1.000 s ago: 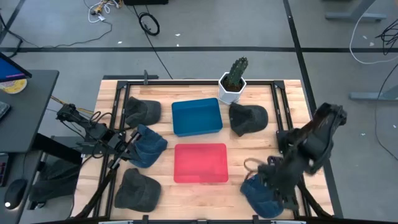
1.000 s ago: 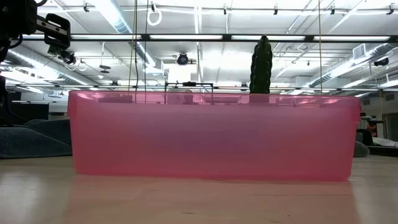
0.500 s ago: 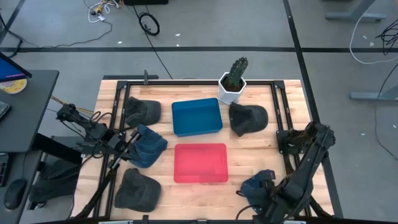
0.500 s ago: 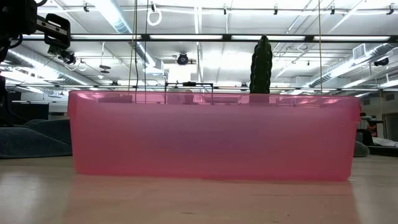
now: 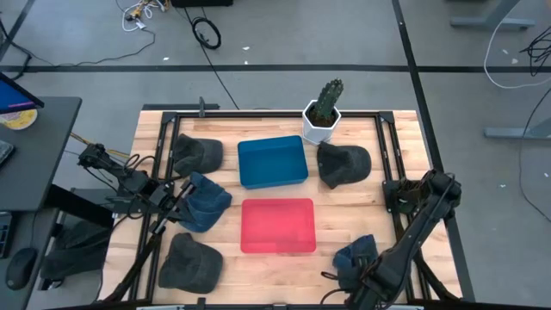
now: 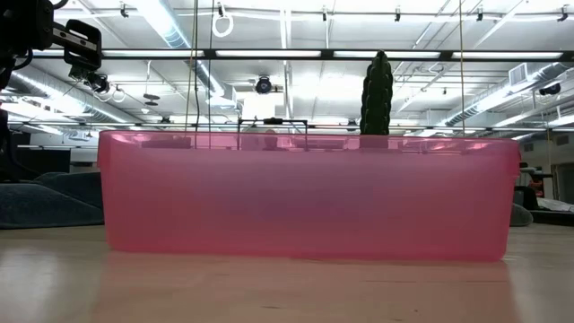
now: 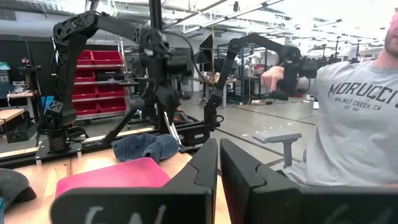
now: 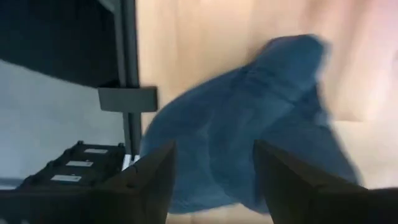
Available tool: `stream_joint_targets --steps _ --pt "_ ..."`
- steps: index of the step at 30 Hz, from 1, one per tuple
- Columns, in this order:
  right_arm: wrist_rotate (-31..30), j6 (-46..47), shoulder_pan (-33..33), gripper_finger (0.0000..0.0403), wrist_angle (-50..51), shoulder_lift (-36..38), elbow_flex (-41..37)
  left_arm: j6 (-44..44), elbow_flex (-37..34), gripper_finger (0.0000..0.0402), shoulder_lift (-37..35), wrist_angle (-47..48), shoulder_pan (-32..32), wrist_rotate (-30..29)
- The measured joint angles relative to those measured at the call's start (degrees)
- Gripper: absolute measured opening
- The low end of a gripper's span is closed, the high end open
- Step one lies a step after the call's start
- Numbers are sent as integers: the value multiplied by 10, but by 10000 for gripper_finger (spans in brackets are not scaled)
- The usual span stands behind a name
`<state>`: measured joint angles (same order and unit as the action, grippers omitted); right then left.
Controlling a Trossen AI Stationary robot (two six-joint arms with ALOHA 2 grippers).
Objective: Pick & Place hat
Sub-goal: Put the right blue cap into the red bin
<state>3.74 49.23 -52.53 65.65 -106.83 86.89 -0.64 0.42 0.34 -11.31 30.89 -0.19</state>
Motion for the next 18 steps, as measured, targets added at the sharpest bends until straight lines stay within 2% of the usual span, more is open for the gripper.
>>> stream_joint_targets --steps 8,13,16,18 --pt "34 23 -6 217 -38 1 -94 0 0 21 0 0 0 0" --pt "52 13 -8 213 -107 1 -131 0 0 21 0 0 0 0" --pt "55 11 -5 179 -115 2 -143 0 0 21 0 0 0 0" --pt "58 -2 -4 128 -104 3 -144 0 0 21 0 0 0 0"
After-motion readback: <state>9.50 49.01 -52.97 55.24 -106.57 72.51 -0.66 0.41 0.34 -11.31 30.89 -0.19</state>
